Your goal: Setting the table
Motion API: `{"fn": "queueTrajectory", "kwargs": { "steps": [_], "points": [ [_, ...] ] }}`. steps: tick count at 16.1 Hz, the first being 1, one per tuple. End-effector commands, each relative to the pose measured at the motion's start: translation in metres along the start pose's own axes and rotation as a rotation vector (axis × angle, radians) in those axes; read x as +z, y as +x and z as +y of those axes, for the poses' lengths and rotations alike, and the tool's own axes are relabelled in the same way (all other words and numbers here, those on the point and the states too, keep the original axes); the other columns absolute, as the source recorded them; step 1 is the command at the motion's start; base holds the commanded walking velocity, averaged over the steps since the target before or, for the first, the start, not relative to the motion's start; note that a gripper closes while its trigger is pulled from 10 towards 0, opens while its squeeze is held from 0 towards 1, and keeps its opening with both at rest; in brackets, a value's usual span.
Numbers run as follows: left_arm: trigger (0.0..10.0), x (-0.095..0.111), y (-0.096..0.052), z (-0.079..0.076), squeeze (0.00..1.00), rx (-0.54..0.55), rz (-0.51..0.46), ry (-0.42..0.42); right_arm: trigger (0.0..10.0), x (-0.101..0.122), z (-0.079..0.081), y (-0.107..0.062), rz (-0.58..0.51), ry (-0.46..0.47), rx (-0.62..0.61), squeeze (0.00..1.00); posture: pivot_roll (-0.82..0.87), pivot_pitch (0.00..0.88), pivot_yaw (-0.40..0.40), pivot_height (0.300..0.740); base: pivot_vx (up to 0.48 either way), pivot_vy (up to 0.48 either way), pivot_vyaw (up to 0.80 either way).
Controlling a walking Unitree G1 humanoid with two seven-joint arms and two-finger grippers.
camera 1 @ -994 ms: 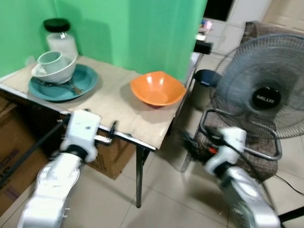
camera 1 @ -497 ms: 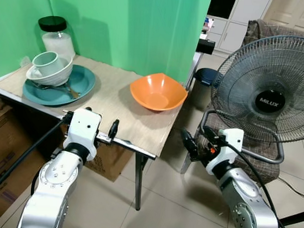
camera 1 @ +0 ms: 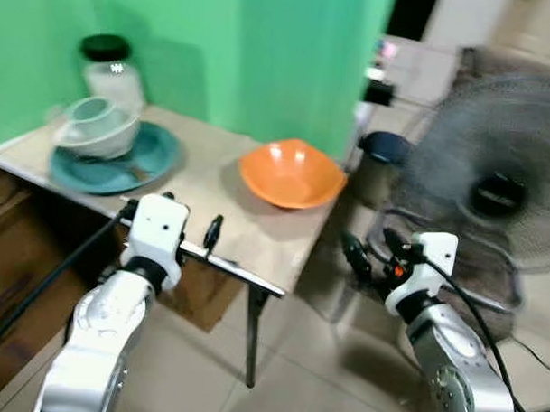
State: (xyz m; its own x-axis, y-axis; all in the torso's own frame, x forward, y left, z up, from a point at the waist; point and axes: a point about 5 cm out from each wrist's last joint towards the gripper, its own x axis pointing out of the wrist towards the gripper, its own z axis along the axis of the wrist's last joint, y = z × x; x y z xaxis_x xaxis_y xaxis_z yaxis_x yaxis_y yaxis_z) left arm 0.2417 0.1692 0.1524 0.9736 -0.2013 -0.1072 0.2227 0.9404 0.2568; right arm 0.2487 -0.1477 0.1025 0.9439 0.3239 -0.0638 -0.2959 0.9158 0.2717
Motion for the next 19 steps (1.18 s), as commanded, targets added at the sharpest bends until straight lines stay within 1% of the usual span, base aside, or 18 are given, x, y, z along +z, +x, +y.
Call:
{"fn": "queueTrajectory", "kwargs": {
  "steps": [1, 7, 9, 10, 11, 12, 15, 17, 18, 19],
  "points": [
    [10.0, 0.001, 0.001, 0.001, 1.0, 0.0, -0.005, -0.001, 10.0, 0.002, 0.002, 0.002, -0.015, 0.016, 0.003, 0.0, 0.13, 0.0, -0.042, 0.74, 0.341, 0.0, 0.0],
    [10.0, 0.001, 0.002, 0.001, 1.0, -0.009, -0.007, 0.006, 10.0, 0.002, 0.003, 0.004, -0.014, 0.006, 0.008, 0.0, 0.14, 0.0, -0.041, 0.74, 0.344, 0.0, 0.0],
    [10.0, 0.002, 0.002, 0.001, 1.0, -0.013, -0.007, 0.015, 10.0, 0.002, 0.006, 0.006, -0.006, -0.031, 0.029, 0.0, 0.14, 0.0, -0.043, 0.74, 0.345, 0.0, 0.0],
    [10.0, 0.002, 0.001, 0.001, 1.0, -0.014, -0.007, 0.016, 10.0, 0.002, 0.007, 0.007, -0.003, -0.036, 0.033, 0.0, 0.14, 0.0, -0.043, 0.74, 0.341, 0.0, 0.0],
    [10.0, 0.002, 0.001, 0.0, 1.0, -0.017, -0.007, 0.02, 10.0, 0.002, 0.007, 0.007, 0.001, -0.039, 0.035, 0.0, 0.14, 0.0, -0.044, 0.74, 0.345, 0.0, 0.8],
    [10.0, 0.002, 0.001, 0.0, 1.0, -0.02, -0.007, 0.023, 10.0, 0.002, 0.007, 0.008, 0.002, -0.034, 0.035, 0.0, 0.14, 0.0, -0.044, 0.74, 0.341, 0.0, 0.8],
    [10.0, 0.002, 0.001, 0.0, 1.0, -0.028, -0.005, 0.033, 10.0, 0.001, 0.008, 0.01, 0.001, 0.017, 0.028, 0.0, 0.15, 0.0, -0.045, 0.74, 0.334, 0.0, 0.0],
    [10.0, 0.003, 0.001, -0.002, 1.0, -0.067, -0.013, 0.059, 10.0, 0.005, 0.007, 0.014, 0.006, 0.076, 0.02, 0.0, 0.14, 0.0, -0.045, 0.74, 0.141, 0.0, 0.0],
    [10.0, 0.004, 0.0, -0.003, 1.0, -0.091, -0.019, 0.067, 10.0, 0.008, 0.004, 0.016, 0.007, 0.118, 0.006, 1.0, 0.14, 0.0, -0.045, 0.74, 0.0, 0.0, 0.0],
    [10.0, 0.004, 0.0, -0.004, 1.0, -0.117, -0.019, 0.078, 10.0, 0.013, 0.002, 0.018, 0.0, 0.15, -0.009, 1.0, 0.14, 0.0, -0.048, 0.74, 0.0, 0.0, 0.0]
  ]
}}
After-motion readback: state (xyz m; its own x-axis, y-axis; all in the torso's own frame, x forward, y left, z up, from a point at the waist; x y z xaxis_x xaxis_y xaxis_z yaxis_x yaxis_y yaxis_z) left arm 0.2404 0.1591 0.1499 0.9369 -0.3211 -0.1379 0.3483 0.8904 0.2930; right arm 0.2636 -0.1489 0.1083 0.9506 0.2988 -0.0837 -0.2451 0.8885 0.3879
